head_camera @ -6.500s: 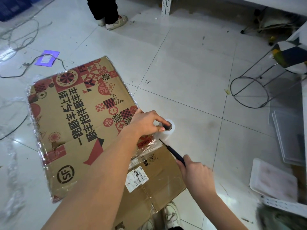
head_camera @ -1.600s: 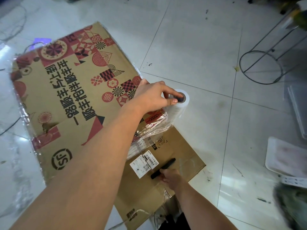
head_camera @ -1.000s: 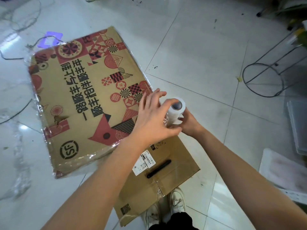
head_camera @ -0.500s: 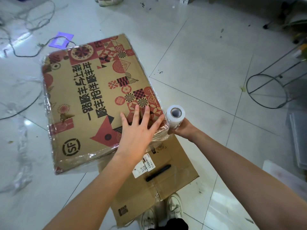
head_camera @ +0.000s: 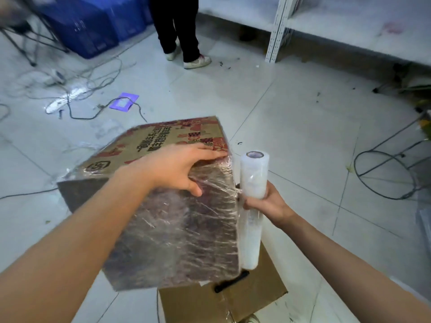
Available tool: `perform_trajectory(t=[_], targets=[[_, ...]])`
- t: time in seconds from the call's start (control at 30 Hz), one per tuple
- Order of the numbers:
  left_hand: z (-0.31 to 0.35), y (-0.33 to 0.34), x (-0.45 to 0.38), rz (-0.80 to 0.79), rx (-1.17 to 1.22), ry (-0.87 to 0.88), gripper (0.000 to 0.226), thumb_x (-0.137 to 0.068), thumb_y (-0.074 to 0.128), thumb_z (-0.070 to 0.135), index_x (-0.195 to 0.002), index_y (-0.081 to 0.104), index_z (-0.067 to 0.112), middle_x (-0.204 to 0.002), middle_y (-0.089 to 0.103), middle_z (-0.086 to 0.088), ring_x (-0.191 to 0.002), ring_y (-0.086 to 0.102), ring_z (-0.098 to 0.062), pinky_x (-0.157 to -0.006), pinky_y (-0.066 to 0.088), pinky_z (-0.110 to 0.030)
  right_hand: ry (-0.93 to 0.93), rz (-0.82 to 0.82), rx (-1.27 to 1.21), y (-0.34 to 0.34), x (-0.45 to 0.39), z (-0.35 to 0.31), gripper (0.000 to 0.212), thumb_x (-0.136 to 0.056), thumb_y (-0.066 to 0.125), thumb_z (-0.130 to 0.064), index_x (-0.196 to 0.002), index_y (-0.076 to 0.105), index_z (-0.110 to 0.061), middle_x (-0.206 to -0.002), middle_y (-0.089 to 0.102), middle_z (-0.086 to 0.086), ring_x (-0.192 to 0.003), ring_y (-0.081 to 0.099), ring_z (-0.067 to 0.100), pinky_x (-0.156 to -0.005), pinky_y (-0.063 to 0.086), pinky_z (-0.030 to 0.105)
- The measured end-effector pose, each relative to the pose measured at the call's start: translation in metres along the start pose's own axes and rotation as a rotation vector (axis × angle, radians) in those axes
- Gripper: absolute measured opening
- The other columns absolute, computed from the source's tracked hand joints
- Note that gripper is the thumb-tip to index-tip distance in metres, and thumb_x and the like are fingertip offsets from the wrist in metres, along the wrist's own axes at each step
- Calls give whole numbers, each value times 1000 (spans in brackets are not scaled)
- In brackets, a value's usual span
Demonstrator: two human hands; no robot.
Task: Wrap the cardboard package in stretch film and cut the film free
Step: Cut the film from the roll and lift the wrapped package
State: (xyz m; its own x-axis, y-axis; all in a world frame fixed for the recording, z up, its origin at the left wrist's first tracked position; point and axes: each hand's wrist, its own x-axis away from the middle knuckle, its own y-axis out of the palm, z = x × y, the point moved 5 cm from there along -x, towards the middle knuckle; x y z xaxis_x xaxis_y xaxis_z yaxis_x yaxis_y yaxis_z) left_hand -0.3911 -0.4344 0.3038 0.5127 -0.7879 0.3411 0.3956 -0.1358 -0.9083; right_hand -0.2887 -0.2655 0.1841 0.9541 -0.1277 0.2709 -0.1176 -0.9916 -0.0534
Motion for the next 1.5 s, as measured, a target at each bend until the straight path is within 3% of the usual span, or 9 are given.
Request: perform_trajectory(t=[0.1,0.27,0.4,0.47,0.77,0.97,1.13,1.33,1.5], targets=[[0,-10,-4,-21,121,-2,99,-68,83,37,-148,24,39,-145,41,9,-129,43,-14,-109,35,-36,-25,3,-75,-3,7,-17,54,-42,69,-26,-92,59,-7,-74,67,-5,-71,65,7,-60,52,21],[18,-11,-16,97,73,10,99,-78,73,34,-138,0,64,-152,22,5,-113,54,-15,-100,44,-34,6,94,-121,-21,0,-14,61,-36,68,-26,-94,58,-8,-77,66,1,-71,65,9,-57,50,20],[38,-7,-25,233,-15,86,74,-79,66,34,-138,28,58,-152,21,8,-137,29,-14,-116,15,-42,4,125,-124,-36,-5,-4,65,-36,67,-25,-97,59,-2,-80,66,6,-74,64,15,-60,51,24],[44,-3,-26,350,-136,129,64,-74,68,36,-133,46,48,-148,35,-4,-133,39,-24,-115,19,-47,-5,103,-112,-39,-8,-2,69,-39,67,-21,-103,57,2,-82,66,8,-76,64,18,-63,51,26],[52,1,-39,517,-20,284,27,-79,52,52,-83,72,33,-115,62,4,-102,58,-15,-94,30,-31,37,40,-139,-41,-21,-2,51,-41,65,-6,-90,57,3,-69,63,4,-64,61,15,-55,49,24],[48,-6,-46,649,135,168,27,-81,54,49,-84,71,28,-102,64,15,-94,61,-12,-78,44,-36,97,-121,-130,-45,-25,-1,47,-48,70,-4,-94,60,-3,-76,68,1,-73,65,15,-62,51,24],[59,-5,-47,757,45,155,27,-84,51,46,-76,71,28,-83,65,15,-72,64,-9,-43,44,-22,182,-230,-131,-53,-22,2,52,-56,70,0,-106,57,-7,-85,72,-1,-83,69,14,-70,52,24],[64,4,-50,879,-124,231,19,-87,58,34,-79,70,21,-82,63,4,-69,62,-13,-40,44,-23,230,-234,-201,-69,-26,4,71,-59,79,-20,-123,52,-6,-117,65,15,-110,62,31,-96,49,44],[58,1,-51,909,-157,266,21,-89,56,34,-84,70,19,-82,62,2,-67,62,-15,-39,42,-23,146,-134,-154,-70,-28,2,69,-58,78,-35,-118,52,-12,-105,70,11,-100,67,23,-84,55,34]])
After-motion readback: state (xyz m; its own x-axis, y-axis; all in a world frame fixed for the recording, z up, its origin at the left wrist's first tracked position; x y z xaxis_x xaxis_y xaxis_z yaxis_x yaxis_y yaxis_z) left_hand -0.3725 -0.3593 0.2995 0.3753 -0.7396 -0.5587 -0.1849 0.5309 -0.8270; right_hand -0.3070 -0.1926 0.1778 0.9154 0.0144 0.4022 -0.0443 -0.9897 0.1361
